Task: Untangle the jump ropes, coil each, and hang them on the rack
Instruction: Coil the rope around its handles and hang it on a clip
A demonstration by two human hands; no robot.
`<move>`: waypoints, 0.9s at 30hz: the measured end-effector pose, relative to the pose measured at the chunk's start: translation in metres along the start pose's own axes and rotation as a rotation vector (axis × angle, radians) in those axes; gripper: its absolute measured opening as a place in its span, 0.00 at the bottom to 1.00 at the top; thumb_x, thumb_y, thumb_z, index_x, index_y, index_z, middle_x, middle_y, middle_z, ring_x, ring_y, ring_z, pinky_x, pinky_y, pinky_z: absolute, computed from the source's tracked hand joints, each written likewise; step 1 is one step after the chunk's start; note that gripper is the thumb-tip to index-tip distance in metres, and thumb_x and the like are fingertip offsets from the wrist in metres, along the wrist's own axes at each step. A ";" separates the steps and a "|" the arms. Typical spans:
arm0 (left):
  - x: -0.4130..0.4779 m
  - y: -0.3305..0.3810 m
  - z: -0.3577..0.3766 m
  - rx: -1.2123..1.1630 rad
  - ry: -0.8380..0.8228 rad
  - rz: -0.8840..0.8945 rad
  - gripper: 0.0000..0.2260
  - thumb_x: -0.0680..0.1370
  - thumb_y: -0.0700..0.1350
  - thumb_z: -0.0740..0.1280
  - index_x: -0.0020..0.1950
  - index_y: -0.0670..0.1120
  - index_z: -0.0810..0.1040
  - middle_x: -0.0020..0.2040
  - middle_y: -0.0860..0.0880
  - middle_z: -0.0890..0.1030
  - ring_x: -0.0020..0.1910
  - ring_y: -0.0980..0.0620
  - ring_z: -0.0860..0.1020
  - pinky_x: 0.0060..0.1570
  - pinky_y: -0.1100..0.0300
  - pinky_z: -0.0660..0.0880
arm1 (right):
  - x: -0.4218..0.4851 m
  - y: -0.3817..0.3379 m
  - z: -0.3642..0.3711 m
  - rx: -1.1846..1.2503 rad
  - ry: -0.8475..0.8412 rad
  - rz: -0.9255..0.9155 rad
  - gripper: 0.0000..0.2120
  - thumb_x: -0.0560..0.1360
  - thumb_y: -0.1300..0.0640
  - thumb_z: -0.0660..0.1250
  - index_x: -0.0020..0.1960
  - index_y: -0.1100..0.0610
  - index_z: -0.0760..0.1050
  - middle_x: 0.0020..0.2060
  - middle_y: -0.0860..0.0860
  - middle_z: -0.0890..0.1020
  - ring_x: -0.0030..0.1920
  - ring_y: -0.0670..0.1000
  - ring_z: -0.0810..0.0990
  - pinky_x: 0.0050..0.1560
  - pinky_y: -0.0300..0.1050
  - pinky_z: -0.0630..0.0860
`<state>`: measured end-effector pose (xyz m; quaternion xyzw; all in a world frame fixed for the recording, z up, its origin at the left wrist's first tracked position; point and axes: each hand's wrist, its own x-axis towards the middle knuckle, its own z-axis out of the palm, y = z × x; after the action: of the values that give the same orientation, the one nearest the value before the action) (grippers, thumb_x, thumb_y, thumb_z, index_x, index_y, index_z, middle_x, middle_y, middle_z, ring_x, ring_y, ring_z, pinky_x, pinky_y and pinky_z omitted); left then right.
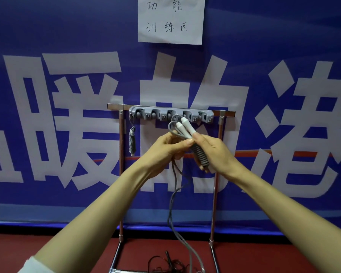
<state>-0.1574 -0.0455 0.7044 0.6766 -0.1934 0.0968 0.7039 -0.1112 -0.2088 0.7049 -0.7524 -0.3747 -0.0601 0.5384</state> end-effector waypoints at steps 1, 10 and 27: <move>-0.001 0.003 0.000 -0.028 -0.016 -0.045 0.11 0.76 0.45 0.67 0.57 0.43 0.76 0.40 0.51 0.80 0.33 0.58 0.72 0.34 0.65 0.70 | 0.000 -0.001 -0.003 -0.016 0.005 -0.010 0.25 0.74 0.35 0.57 0.52 0.56 0.77 0.30 0.56 0.78 0.27 0.54 0.77 0.26 0.45 0.74; -0.006 0.021 -0.009 -0.238 -0.355 -0.535 0.17 0.79 0.48 0.59 0.45 0.42 0.84 0.38 0.49 0.81 0.29 0.58 0.74 0.34 0.65 0.75 | 0.002 -0.016 -0.030 -0.265 0.053 -0.215 0.20 0.78 0.42 0.58 0.40 0.57 0.73 0.28 0.50 0.75 0.26 0.48 0.75 0.28 0.41 0.72; -0.014 0.000 0.012 0.511 0.265 0.097 0.05 0.78 0.50 0.67 0.50 0.49 0.78 0.45 0.51 0.81 0.45 0.54 0.79 0.52 0.50 0.78 | 0.010 -0.023 -0.036 -0.829 0.172 -0.518 0.27 0.76 0.37 0.50 0.48 0.58 0.75 0.29 0.41 0.69 0.26 0.40 0.68 0.26 0.35 0.63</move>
<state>-0.1720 -0.0555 0.6986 0.8032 -0.1013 0.2636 0.5245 -0.1073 -0.2315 0.7427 -0.7777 -0.4480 -0.3977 0.1905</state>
